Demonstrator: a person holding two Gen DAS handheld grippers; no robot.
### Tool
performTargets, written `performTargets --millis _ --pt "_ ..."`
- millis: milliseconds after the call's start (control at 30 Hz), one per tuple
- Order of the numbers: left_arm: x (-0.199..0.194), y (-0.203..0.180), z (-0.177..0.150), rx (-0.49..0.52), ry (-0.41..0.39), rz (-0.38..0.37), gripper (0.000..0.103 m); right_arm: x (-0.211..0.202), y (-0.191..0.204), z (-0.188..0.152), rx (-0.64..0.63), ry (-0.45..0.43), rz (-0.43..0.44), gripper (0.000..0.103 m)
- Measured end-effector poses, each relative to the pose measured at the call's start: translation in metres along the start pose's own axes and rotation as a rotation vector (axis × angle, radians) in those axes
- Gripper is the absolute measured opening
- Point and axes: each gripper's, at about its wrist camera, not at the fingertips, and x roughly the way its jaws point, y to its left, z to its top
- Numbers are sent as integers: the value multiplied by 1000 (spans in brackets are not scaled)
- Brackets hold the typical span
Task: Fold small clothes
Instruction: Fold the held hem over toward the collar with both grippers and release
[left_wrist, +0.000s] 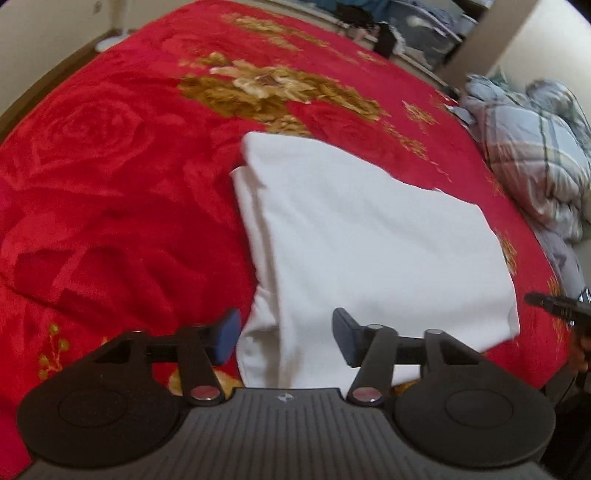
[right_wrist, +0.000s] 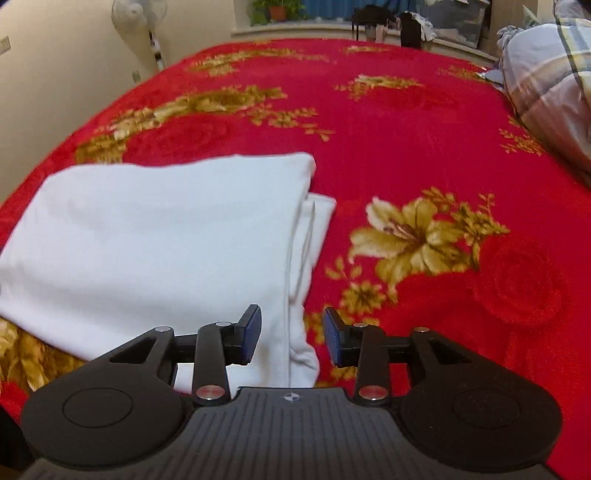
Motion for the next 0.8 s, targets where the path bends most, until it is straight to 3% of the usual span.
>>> performTargets --millis 233,467,533,567,667,800 --pt "24 10 -1 -21 81 39 79 6 6 8 16 1 17 39" --pt "46 5 -12 64 138 74 80 3 13 13 22 -12 35 39" --pt "47 4 -11 74 136 75 76 3 13 14 23 -13 36 39" --pt "45 4 -9 65 127 60 68 2 13 15 24 -14 37 39" --pt "37 9 -3 4 87 -38 61 1 12 15 29 -17 39 39" --pt "51 8 -6 30 149 22 63 2 9 16 34 -15 38 39"
